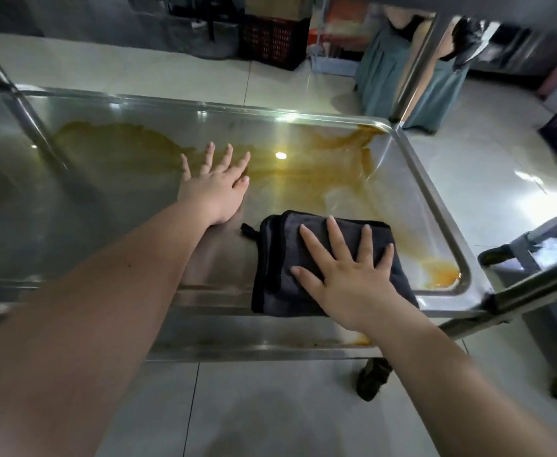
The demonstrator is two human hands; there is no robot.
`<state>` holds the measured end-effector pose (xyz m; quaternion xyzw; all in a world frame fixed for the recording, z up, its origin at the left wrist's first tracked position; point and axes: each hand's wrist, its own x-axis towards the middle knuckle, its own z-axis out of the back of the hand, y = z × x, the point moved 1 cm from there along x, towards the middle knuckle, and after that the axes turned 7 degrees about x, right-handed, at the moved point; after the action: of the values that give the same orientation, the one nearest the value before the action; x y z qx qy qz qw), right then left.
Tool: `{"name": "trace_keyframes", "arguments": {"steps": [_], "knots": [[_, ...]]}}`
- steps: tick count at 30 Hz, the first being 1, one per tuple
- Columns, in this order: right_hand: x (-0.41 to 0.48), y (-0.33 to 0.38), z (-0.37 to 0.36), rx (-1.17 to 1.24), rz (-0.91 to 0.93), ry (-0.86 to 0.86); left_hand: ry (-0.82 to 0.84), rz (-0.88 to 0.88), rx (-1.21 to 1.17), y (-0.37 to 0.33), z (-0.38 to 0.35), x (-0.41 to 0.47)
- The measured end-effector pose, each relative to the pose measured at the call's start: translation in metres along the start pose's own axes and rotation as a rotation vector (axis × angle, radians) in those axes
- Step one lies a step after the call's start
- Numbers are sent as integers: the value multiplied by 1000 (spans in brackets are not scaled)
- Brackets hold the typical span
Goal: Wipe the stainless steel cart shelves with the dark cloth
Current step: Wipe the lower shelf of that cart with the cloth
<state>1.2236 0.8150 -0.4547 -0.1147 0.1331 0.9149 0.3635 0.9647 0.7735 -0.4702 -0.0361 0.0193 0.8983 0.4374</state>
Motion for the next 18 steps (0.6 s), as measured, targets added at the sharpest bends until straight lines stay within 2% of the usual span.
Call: {"name": "trace_keyframes", "arguments": {"steps": [7, 12, 15, 18], "knots": [[122, -2, 35, 14, -67, -121, -13, -23, 7, 1, -5, 3], [209, 6, 65, 57, -111, -136, -37, -43, 26, 0, -6, 4], [210, 6, 64, 57, -92, -144, -31, -23, 15, 1, -6, 3], [165, 5, 52, 65, -17, -93, 1, 8, 9, 0, -4, 2]]}}
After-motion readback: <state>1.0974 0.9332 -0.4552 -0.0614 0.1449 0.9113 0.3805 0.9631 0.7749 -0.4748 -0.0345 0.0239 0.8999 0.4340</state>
